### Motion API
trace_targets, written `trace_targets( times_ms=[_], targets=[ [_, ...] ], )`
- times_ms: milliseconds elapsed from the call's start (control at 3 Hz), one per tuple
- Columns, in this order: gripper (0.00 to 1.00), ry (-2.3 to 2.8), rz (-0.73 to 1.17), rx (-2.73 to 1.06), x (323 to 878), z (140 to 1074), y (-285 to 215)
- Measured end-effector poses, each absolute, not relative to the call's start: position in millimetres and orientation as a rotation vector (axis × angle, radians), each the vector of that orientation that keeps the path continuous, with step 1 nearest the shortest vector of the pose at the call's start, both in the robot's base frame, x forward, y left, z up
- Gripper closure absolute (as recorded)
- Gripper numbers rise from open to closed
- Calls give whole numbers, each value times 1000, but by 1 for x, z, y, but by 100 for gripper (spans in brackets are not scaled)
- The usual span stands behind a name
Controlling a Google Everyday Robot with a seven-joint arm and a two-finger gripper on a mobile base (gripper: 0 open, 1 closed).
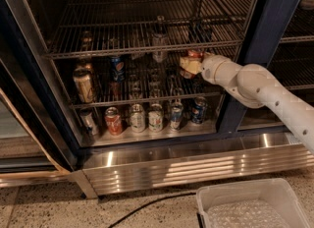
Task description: Pick coke can from middle shelf of fridge
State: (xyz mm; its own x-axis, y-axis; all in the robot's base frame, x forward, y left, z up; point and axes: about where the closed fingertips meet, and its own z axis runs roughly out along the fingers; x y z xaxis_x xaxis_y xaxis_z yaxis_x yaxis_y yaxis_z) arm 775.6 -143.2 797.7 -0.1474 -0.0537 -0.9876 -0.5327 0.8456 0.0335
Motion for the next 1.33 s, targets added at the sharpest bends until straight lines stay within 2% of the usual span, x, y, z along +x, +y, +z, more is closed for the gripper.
trace_targets(
  times_ms=[1333],
  targets=[
    [100, 1689, 615, -625, 665, 796, -110]
  ],
)
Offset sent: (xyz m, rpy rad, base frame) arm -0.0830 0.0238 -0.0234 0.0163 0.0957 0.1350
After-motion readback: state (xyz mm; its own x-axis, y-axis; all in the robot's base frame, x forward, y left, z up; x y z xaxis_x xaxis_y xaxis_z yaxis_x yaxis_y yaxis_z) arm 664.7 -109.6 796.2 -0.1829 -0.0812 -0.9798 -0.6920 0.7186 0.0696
